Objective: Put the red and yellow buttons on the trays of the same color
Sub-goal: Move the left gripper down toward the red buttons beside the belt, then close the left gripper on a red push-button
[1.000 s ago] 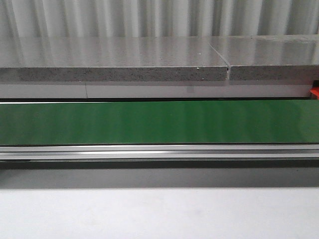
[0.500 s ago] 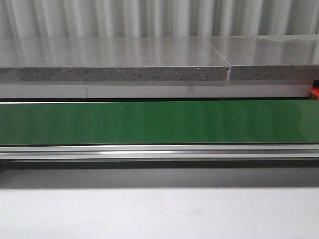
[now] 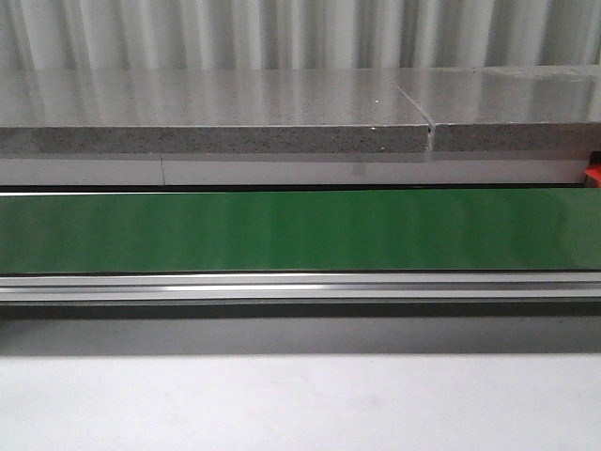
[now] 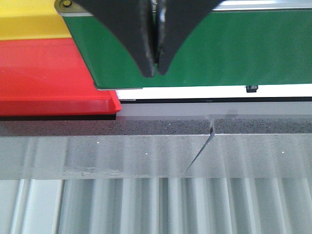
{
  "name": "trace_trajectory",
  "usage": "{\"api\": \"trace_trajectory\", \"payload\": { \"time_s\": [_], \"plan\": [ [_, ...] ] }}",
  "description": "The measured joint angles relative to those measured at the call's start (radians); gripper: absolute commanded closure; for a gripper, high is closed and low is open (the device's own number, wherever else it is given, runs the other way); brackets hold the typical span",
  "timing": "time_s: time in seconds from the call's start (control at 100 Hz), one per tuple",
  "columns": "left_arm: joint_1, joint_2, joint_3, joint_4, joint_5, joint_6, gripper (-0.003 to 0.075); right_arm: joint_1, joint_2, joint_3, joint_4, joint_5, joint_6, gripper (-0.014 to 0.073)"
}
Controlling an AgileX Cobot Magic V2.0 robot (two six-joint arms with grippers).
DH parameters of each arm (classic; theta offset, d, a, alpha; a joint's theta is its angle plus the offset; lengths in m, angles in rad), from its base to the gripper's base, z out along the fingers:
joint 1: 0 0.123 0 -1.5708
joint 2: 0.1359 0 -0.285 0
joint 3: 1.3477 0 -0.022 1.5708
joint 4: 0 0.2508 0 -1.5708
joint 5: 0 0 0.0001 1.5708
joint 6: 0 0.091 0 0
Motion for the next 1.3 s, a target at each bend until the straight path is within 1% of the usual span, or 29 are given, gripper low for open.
{"api": "trace_trajectory", "payload": {
  "time_s": [0.11,0.35,0.59,0.69,0.81,0.88,1.16,1.3],
  "plan": [
    [0.022,0.051,-0.030,0.000,0.022,0.000,0.0258,0.000,0.000,0.000,0.000,0.000,0.000,0.0661],
    [0.024,0.128,-0.050,0.002,0.024,-0.015,0.0258,0.000,0.000,0.000,0.000,0.000,0.000,0.0661],
    [0.024,0.196,-0.054,0.000,-0.042,-0.015,0.0261,0.000,0.000,0.000,0.000,0.000,0.000,0.0661],
    [0.024,0.221,-0.056,0.000,-0.056,-0.015,0.0303,0.000,0.000,0.000,0.000,0.000,0.000,0.0661],
    [0.024,0.227,-0.056,-0.002,-0.075,-0.017,0.0415,0.000,0.000,0.000,0.000,0.000,0.000,0.0661],
    [0.024,0.227,-0.056,-0.002,-0.085,-0.015,0.0460,0.000,0.000,0.000,0.000,0.000,0.000,0.0661],
    [0.024,0.222,-0.056,-0.002,-0.090,0.025,0.0464,0.000,0.000,0.000,0.000,0.000,0.000,0.0661],
    [0.024,0.166,-0.056,-0.002,-0.061,0.083,0.0464,0.000,0.000,0.000,0.000,0.000,0.000,0.0661]
  ]
}}
